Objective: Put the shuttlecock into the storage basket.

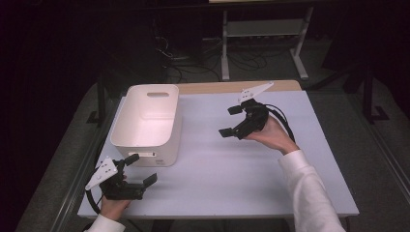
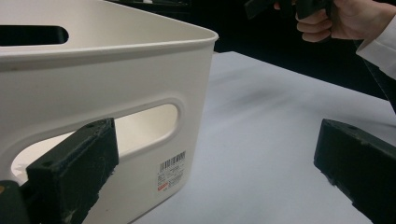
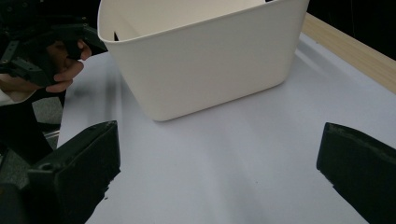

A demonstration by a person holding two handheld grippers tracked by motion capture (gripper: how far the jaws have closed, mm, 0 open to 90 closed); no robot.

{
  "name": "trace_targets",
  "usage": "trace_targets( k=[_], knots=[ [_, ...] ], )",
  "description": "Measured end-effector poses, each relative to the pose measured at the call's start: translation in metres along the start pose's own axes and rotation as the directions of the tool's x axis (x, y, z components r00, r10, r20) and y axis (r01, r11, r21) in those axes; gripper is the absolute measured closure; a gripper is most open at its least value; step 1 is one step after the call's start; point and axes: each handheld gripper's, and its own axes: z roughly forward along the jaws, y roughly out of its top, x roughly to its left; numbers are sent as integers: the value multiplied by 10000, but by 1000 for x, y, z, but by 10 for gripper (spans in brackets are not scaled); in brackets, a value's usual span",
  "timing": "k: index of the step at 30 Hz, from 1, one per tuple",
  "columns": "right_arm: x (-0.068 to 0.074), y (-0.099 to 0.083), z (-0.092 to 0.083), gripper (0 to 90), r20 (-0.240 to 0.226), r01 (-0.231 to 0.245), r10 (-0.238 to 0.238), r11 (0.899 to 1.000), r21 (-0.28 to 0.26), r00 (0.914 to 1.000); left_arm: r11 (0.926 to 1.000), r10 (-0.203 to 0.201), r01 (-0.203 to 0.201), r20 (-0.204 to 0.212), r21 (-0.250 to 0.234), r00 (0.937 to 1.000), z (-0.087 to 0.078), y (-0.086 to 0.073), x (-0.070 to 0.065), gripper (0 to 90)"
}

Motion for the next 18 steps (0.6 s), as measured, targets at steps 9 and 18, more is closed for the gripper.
trace_targets(
  k=[9, 18],
  knots=[
    [-3, -22, -8, 0, 240, -133, 135, 9999, -88, 9996, 10000, 9, -9, 30, -17, 10000, 1, 0, 0, 0],
    [-1, -41, -20, 0, 499, -235, 247, 9994, -243, 9984, 10000, 19, -19, -16, 80, 10000, 0, 0, 0, 0]
  ],
)
